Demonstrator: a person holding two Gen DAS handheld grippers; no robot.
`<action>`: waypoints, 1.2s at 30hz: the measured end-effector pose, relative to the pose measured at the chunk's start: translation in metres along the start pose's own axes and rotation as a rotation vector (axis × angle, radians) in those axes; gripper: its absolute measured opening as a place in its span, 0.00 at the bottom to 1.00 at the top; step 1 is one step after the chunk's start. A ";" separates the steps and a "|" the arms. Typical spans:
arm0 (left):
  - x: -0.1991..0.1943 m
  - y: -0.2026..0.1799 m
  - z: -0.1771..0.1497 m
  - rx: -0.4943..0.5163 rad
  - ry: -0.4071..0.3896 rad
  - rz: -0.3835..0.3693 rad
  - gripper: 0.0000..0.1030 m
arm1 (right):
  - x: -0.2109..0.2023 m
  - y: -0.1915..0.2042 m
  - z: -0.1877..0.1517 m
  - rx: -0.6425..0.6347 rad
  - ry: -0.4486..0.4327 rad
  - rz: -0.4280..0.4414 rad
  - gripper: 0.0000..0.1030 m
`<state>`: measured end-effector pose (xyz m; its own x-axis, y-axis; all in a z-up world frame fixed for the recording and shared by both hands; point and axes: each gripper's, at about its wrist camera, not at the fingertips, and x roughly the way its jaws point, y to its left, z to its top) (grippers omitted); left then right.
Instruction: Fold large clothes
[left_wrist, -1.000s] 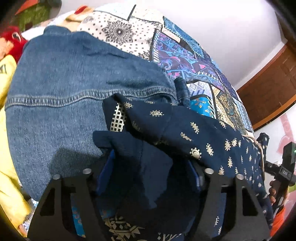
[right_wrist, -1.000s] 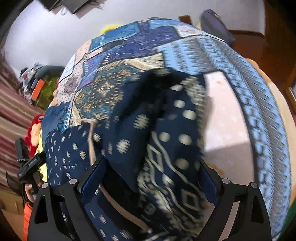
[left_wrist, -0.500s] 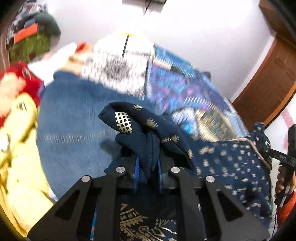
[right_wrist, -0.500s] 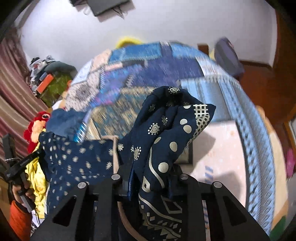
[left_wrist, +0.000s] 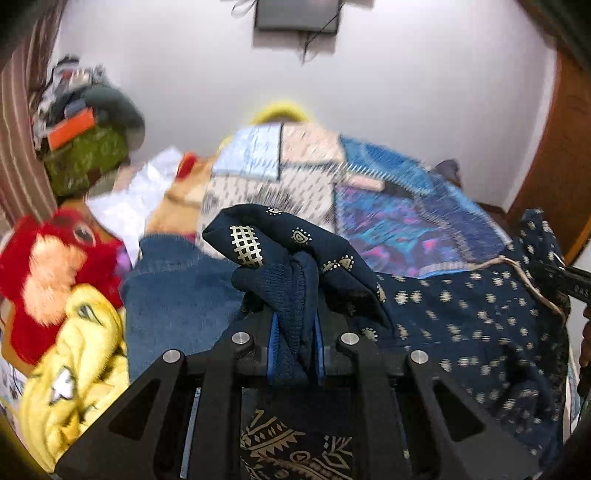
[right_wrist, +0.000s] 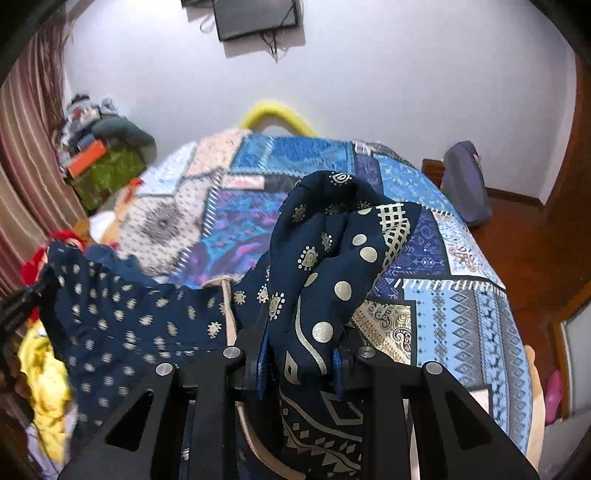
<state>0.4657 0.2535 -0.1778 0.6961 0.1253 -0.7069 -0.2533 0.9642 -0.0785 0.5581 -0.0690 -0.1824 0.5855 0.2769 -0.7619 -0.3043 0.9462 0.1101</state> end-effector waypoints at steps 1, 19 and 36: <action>0.010 0.004 -0.003 -0.019 0.021 0.001 0.15 | 0.012 0.000 -0.003 -0.015 0.010 -0.028 0.22; 0.049 0.002 -0.052 0.094 0.143 0.119 0.60 | 0.025 -0.004 -0.046 -0.190 0.028 -0.296 0.89; -0.165 -0.039 -0.078 0.217 -0.039 0.023 0.83 | -0.186 0.031 -0.110 -0.199 -0.095 -0.147 0.89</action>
<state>0.3078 0.1774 -0.1128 0.7186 0.1533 -0.6783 -0.1222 0.9881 0.0938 0.3574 -0.1095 -0.1076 0.6996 0.1621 -0.6959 -0.3468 0.9286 -0.1324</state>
